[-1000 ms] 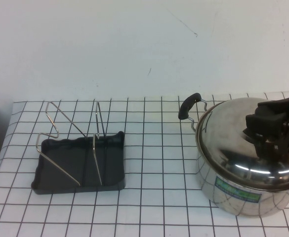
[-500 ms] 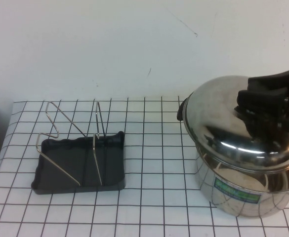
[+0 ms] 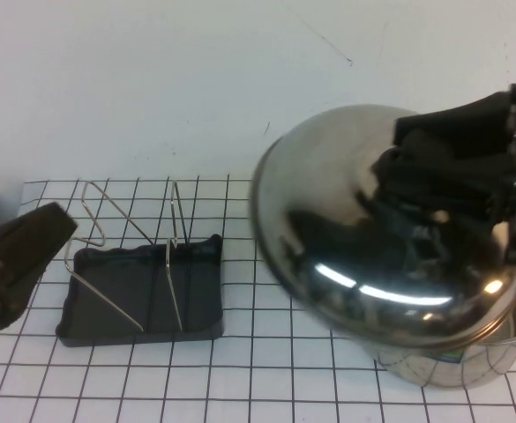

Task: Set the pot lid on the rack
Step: Hand over the pot lid

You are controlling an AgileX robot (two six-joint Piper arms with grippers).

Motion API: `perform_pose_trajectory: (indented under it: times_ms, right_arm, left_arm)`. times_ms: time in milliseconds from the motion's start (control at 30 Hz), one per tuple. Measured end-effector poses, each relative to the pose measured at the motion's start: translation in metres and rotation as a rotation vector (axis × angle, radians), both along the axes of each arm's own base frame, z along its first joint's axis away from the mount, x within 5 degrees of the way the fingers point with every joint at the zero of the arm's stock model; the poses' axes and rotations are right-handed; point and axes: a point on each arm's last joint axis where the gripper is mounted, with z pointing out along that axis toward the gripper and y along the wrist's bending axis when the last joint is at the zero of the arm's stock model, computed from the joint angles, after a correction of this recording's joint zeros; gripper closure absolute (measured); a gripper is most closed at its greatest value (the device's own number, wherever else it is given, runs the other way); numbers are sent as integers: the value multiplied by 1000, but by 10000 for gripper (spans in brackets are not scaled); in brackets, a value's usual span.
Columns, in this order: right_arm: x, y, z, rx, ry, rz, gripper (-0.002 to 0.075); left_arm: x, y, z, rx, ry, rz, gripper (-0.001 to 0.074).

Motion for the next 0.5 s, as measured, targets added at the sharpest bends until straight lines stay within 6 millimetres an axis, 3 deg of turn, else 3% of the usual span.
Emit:
perform_pose_trajectory:
  times_ms: [100,233,300,400,500]
  right_arm:
    - [-12,23,3,-17,-24,66,384]
    - [-24,50,10,-30,-57,152,384]
    - [-29,60,18,-23,-80,191,385]
    - [-30,65,33,-2,-99,207,385]
    - [-29,66,46,14,-116,208,385]
  left_arm:
    - [1,-10,5,-57,5,-48,573]
    - [4,-25,12,-105,41,-120,242]
    - [6,-31,15,-109,48,-141,139]
    - [10,-33,21,-119,39,-137,84]
    - [11,-33,26,-133,27,-126,88]
